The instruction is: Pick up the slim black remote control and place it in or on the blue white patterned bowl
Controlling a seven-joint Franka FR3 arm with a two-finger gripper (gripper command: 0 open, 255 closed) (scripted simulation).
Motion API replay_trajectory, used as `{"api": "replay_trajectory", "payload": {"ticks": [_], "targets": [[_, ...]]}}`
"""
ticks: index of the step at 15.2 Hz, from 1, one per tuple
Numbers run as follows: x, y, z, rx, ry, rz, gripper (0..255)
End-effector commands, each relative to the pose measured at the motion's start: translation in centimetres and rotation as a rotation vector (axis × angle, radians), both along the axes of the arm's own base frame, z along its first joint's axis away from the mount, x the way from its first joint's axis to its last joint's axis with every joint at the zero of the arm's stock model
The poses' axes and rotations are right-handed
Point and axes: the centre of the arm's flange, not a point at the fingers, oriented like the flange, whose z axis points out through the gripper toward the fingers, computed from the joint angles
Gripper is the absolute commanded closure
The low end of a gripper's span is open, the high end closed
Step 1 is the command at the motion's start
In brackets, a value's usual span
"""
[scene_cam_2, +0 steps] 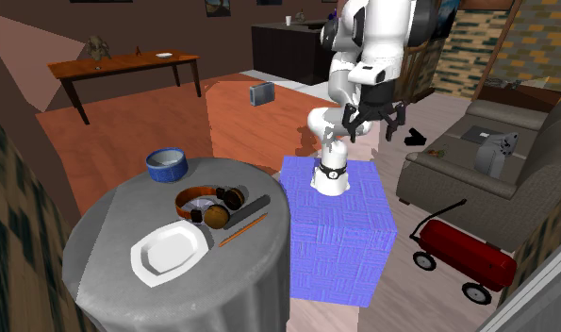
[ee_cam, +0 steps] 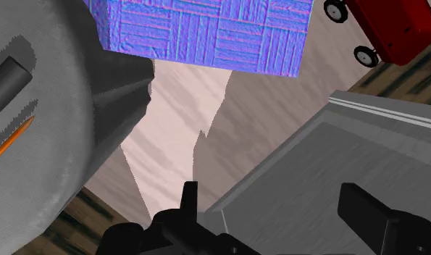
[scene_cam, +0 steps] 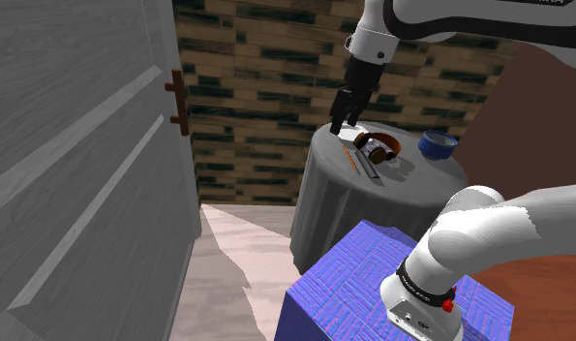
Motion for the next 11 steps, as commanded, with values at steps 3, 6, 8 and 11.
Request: {"api": "replay_trajectory", "payload": {"ticks": [3, 6, 8, 11], "targets": [[1.0, -2.0, -1.4, 0.002, 0.003, -0.053, 0], [2.3, -5.1, -3.4, 0.004, 0.007, -0.133, 0], [3.0, -7.2, -4.8, 0.006, 0.010, -0.187, 0], [3.9, -10.5, -6.9, 0.009, 0.014, -0.267, 0]]}}
